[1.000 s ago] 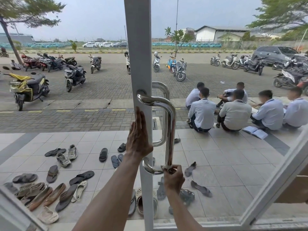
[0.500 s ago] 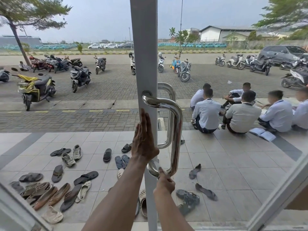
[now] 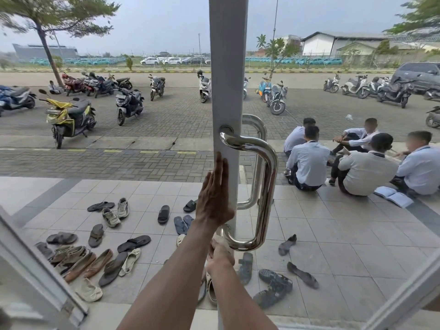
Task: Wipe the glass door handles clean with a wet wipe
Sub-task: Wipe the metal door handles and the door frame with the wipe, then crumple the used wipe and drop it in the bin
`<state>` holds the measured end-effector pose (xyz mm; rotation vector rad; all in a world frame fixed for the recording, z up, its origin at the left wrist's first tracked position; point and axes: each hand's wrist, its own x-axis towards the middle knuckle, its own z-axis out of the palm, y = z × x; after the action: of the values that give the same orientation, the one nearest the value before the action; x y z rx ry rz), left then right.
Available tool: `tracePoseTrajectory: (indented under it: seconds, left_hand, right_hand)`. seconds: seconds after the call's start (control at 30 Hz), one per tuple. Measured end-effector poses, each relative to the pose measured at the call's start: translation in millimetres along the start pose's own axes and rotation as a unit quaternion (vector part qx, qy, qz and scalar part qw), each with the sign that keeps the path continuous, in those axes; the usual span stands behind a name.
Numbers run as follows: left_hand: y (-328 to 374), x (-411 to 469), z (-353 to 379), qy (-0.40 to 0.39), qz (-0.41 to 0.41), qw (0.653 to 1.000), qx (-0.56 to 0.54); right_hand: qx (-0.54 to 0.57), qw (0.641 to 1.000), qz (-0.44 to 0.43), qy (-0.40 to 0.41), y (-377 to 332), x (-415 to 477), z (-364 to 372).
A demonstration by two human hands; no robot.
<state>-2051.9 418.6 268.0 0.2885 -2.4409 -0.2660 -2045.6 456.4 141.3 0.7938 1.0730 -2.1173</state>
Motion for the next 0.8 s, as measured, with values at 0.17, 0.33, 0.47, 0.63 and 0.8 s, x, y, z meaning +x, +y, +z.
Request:
tracePoseTrajectory:
  seconds: [0.17, 0.33, 0.47, 0.63, 0.8]
  left_hand:
    - [-23.1, -20.4, -14.8, -0.054, 0.029, 0.997, 0.048]
    - [-51.2, -65.1, -31.7, -0.124, -0.128, 0.984, 0.023]
    - [-72.3, -104.1, -40.6, -0.116, -0.314, 0.935, -0.115]
    - [-79.0, -159.5, -52.0, -0.086, -0.488, 0.821, -0.283]
    - [-71.3, -225.8, -65.5, -0.028, -0.571, 0.715, -0.402]
  right_hand:
    - [-0.099, 0.994, -0.04, -0.019, 19.1, -18.3, 3.0]
    - [-0.307, 0.93, -0.198, -0.036, 29.4, -25.9, 3.8]
    - [-0.402, 0.865, -0.283, -0.104, 33.4, -44.1, 3.9]
    - [-0.471, 0.804, -0.313, -0.187, 44.7, -68.2, -1.4]
    - [-0.527, 0.771, -0.25, -0.256, 82.2, -76.5, -24.0]
